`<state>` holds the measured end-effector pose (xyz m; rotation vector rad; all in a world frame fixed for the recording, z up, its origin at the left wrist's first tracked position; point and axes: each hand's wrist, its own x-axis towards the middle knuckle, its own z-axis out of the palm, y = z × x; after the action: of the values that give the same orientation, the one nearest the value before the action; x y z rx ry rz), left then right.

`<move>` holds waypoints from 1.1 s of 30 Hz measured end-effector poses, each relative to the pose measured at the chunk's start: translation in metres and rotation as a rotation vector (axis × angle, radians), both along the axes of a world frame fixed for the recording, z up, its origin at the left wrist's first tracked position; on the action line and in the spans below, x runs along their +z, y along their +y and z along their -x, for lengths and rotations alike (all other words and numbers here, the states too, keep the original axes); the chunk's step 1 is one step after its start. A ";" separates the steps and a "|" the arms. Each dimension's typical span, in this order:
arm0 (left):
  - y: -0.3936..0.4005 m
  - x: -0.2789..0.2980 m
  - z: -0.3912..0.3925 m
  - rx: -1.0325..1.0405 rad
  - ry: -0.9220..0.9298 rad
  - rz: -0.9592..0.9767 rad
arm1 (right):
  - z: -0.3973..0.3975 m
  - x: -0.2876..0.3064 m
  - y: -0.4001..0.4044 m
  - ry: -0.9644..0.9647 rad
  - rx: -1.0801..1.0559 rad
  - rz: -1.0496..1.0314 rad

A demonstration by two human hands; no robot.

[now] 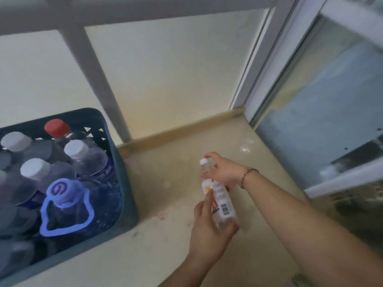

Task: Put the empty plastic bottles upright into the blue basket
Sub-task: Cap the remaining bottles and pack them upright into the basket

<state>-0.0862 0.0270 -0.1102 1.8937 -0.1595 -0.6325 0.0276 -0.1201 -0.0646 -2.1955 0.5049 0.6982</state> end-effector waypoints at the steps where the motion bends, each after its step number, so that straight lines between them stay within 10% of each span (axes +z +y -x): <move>1: -0.006 -0.001 0.002 0.022 -0.004 -0.009 | -0.003 -0.006 0.000 0.004 0.025 -0.002; 10: -0.021 -0.001 0.007 0.069 -0.024 -0.056 | 0.001 -0.009 -0.015 -0.104 0.080 -0.021; 15: -0.012 0.018 -0.002 0.145 -0.094 -0.087 | 0.031 0.054 -0.013 -0.473 0.059 -0.049; 27: 0.129 0.194 -0.028 0.286 -1.099 -0.039 | 0.064 0.246 0.082 -1.209 0.146 -0.548; 33: 0.257 0.206 -0.038 0.364 -1.088 -0.426 | 0.055 0.248 0.207 -1.333 0.423 -0.744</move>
<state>-0.0483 0.2843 0.0963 2.4160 -0.3748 0.7127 -0.0278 0.0867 0.1837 -1.5588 -0.7919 -0.4233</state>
